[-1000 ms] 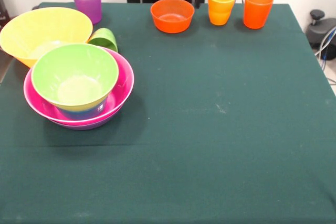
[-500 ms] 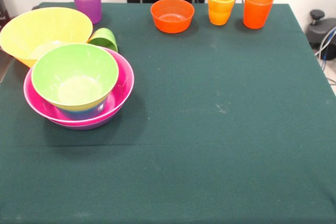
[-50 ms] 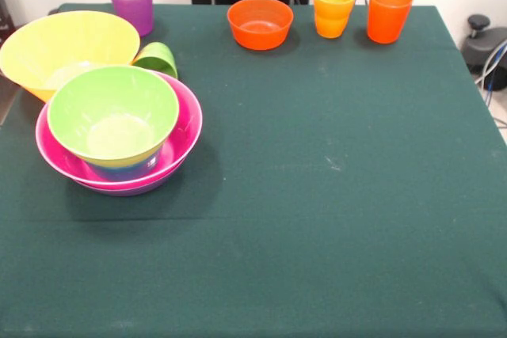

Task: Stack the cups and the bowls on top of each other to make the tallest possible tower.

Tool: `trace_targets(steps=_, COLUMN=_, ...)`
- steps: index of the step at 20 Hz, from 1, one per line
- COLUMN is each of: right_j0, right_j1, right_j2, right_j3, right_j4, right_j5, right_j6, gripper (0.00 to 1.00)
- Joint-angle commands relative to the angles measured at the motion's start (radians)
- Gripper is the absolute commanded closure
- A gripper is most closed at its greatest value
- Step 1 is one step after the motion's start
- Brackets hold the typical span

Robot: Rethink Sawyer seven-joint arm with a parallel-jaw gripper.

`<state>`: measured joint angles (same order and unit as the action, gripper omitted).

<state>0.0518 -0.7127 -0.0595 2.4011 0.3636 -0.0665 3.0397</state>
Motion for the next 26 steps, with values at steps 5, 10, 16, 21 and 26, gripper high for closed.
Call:
trace_targets(steps=5, right_j0=0.018, right_j1=0.106, right_j2=0.106, right_j3=0.015, right_j4=0.047, right_j5=-0.117, right_j6=0.233, gripper=0.00)
trace_targets(steps=10, right_j0=0.003, right_j1=0.147, right_j2=0.095, right_j3=-0.006, right_j4=0.036, right_j5=-0.154, right_j6=0.213, gripper=0.00)
trace_targets(steps=16, right_j0=-0.001, right_j1=0.146, right_j2=0.094, right_j3=-0.010, right_j4=0.045, right_j5=-0.154, right_j6=0.204, gripper=0.00)
trace_targets(steps=21, right_j0=-0.032, right_j1=0.185, right_j2=0.099, right_j3=-0.027, right_j4=0.021, right_j5=-0.195, right_j6=0.189, gripper=0.00)
trace_targets(steps=26, right_j0=-0.030, right_j1=0.203, right_j2=0.104, right_j3=-0.034, right_j4=0.029, right_j5=-0.215, right_j6=0.191, gripper=0.00)
